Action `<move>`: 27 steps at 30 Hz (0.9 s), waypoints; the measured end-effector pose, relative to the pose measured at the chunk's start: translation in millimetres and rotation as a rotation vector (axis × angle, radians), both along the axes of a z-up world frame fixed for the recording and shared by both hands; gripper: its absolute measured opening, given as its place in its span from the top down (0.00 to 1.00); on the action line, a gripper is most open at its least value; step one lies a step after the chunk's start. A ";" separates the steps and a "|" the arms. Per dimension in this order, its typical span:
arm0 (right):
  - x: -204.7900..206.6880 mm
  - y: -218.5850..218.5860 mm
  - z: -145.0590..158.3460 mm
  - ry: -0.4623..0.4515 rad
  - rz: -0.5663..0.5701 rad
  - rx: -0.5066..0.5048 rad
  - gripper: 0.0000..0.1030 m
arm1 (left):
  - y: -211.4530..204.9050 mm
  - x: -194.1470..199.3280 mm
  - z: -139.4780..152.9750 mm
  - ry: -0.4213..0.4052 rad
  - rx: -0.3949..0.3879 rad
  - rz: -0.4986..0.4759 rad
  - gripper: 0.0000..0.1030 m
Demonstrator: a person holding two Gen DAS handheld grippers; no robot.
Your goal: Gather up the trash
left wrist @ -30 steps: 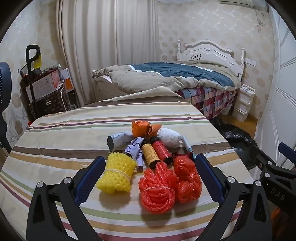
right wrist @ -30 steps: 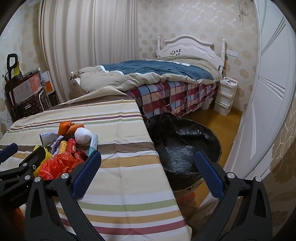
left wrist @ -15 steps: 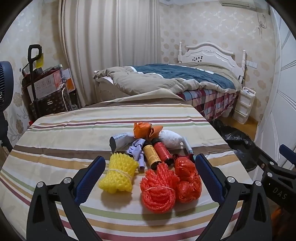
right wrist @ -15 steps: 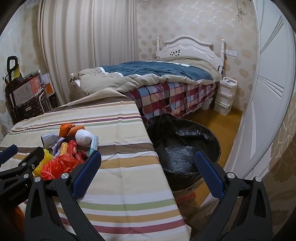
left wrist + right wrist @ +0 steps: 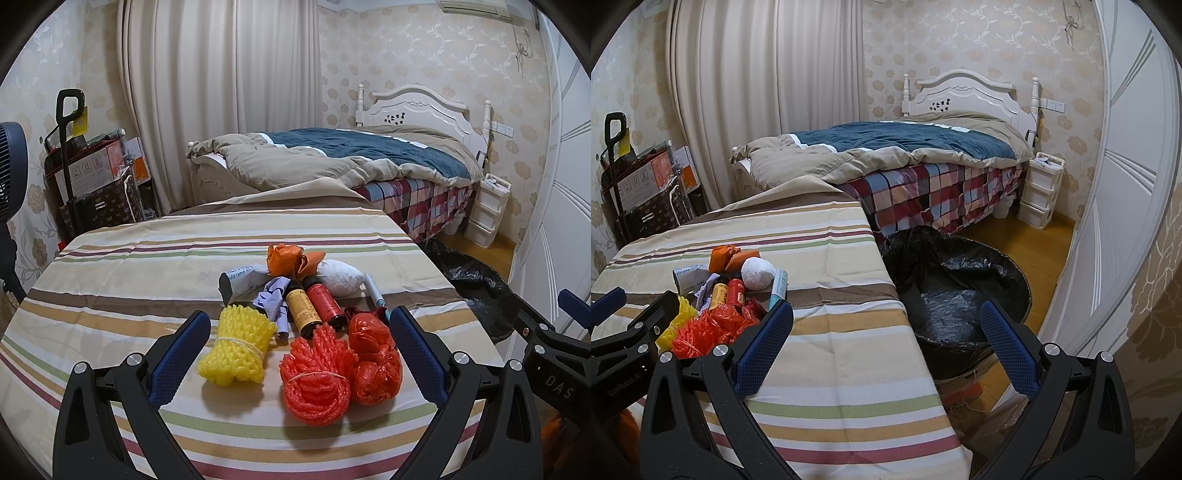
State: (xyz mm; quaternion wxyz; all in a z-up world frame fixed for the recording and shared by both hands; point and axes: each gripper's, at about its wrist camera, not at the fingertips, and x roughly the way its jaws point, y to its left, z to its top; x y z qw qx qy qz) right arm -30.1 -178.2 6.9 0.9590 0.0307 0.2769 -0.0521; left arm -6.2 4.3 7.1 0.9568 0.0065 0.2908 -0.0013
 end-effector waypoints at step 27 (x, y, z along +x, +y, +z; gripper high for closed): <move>-3.1 -5.8 0.2 0.004 0.000 0.004 0.04 | 3.4 0.6 -0.5 0.001 -0.002 0.003 0.05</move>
